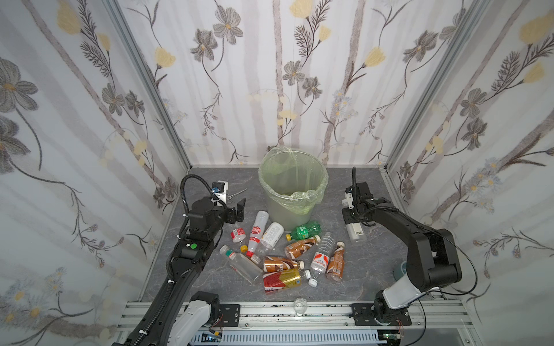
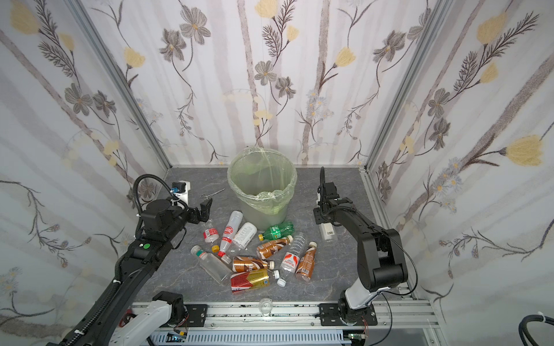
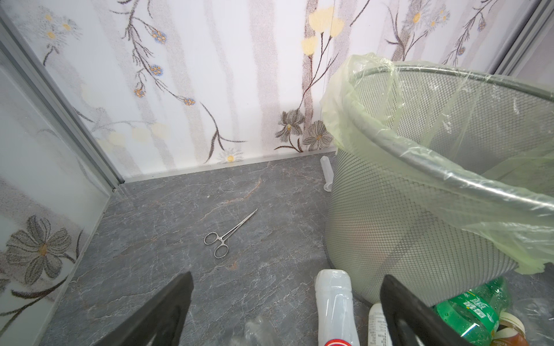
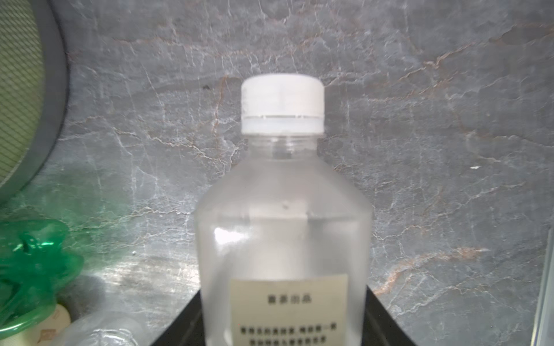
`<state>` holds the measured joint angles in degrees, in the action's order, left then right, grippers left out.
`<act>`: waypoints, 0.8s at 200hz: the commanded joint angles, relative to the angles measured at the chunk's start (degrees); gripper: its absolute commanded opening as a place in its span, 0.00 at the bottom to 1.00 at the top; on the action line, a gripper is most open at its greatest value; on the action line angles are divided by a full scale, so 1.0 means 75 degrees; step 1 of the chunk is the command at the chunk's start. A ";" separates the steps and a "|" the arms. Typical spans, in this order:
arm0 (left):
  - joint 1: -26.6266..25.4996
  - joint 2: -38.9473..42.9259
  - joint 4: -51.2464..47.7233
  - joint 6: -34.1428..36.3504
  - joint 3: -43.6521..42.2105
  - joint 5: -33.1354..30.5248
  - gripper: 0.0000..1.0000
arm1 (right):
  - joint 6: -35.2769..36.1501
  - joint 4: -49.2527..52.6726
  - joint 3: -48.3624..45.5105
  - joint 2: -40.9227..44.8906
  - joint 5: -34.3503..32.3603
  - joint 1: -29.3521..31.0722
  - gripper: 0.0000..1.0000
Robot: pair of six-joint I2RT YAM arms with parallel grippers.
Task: Put the plastic bottles in the bin
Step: 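Close the right gripper on the clear water bottle's body, then lift the clear bottle with the right gripper and carry it over the bin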
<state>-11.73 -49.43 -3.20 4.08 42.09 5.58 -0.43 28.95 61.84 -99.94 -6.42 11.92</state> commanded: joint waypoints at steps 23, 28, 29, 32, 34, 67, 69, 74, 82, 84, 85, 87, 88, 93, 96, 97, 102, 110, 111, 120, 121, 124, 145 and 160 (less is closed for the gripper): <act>0.0005 0.0005 0.0146 -0.0014 -0.0029 -0.0015 1.00 | -0.0080 0.0194 0.0485 0.0776 -0.0199 0.0004 0.57; 0.0005 0.0005 0.0146 -0.0014 -0.0028 -0.0018 1.00 | -0.0073 0.0231 0.0537 0.0881 -0.0182 0.0004 0.57; 0.0005 0.0005 0.0146 -0.0021 -0.0025 -0.0018 1.00 | -0.0078 0.0236 0.0552 0.0904 -0.0179 -0.0002 0.56; 0.0011 0.0002 0.0146 -0.0021 -0.0022 -0.0024 1.00 | -0.0080 0.0257 0.0590 0.0964 -0.0166 -0.0003 0.56; 0.0006 0.0004 0.0146 -0.0017 -0.0022 -0.0019 1.00 | -0.0089 0.0263 0.0613 0.1009 -0.0156 0.0002 0.56; 0.0005 -0.0001 0.0146 -0.0020 -0.0022 -0.0041 1.00 | -0.0129 0.0437 0.1008 0.1762 0.0051 0.0050 0.56; 0.0005 0.0003 0.0146 -0.0023 -0.0027 -0.0041 1.00 | -0.0136 0.0440 0.1034 0.1807 0.0062 0.0051 0.56; 0.0005 0.0005 0.0146 -0.0019 -0.0022 -0.0041 1.00 | -0.0137 0.0461 0.1079 0.1881 0.0081 0.0057 0.56; 0.0005 0.0005 0.0146 -0.0021 -0.0030 -0.0047 1.00 | -0.0153 0.0496 0.1210 0.2038 0.0138 0.0074 0.56; 0.0005 0.0005 0.0146 -0.0023 -0.0024 -0.0043 1.00 | -0.0154 0.0510 0.1234 0.2072 0.0140 0.0080 0.56; 0.0005 0.0005 0.0146 -0.0025 -0.0023 -0.0042 1.00 | -0.0154 0.0517 0.1246 0.2091 0.0146 0.0077 0.56; 0.0005 0.0005 0.0146 -0.0024 -0.0022 -0.0042 1.00 | -0.0154 0.0524 0.1276 0.2126 0.0165 0.0081 0.56; 0.0005 0.0005 0.0146 -0.0026 -0.0022 -0.0042 1.00 | -0.0154 0.0529 0.1284 0.2142 0.0176 0.0078 0.56; 0.0005 0.0005 0.0154 -0.0026 -0.0022 -0.0041 1.00 | -0.0154 0.0534 0.1351 0.2232 0.0198 0.0096 0.56; 0.0005 0.0005 0.0147 -0.0025 -0.0027 -0.0036 1.00 | -0.0154 0.0535 0.1390 0.2282 0.0218 0.0102 0.56; 0.0011 0.0005 0.0146 -0.0026 -0.0024 -0.0038 1.00 | -0.0154 0.0535 0.1400 0.2296 0.0220 0.0106 0.56; 0.0006 0.0005 0.0146 -0.0028 -0.0028 -0.0040 1.00 | -0.0154 0.0529 0.1457 0.2384 0.0243 0.0124 0.56; 0.0005 0.0005 0.0146 -0.0021 -0.0022 -0.0041 1.00 | -0.0149 0.0495 0.1552 0.2516 0.0325 0.0141 0.56; 0.0005 0.0005 0.0146 -0.0024 -0.0027 -0.0036 1.00 | -0.0146 0.0497 0.1558 0.2524 0.0332 0.0149 0.56; 0.0008 -0.0001 0.0146 -0.0024 -0.0024 -0.0039 1.00 | -0.0123 0.0448 0.1668 0.2670 0.0442 0.0176 0.56; 0.0006 0.0002 0.0146 -0.0020 -0.0029 -0.0029 1.00 | -0.0121 0.0439 0.1680 0.2677 0.0455 0.0178 0.56; 0.0005 0.0004 0.0146 -0.0025 -0.0028 -0.0040 1.00 | -0.0119 0.0414 0.1709 0.2729 0.0498 0.0190 0.56; 0.0006 0.0012 0.0146 -0.0024 -0.0033 -0.0028 1.00 | -0.0141 0.0463 0.2069 0.2877 0.0823 0.0225 0.57; 0.0005 0.0016 0.0146 -0.0027 -0.0033 -0.0051 1.00 | -0.0183 0.0418 0.2294 0.2951 0.1022 0.0279 0.57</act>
<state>-11.73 -49.43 -3.20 4.05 42.04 5.61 -1.02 33.61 76.62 -78.61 -2.42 13.52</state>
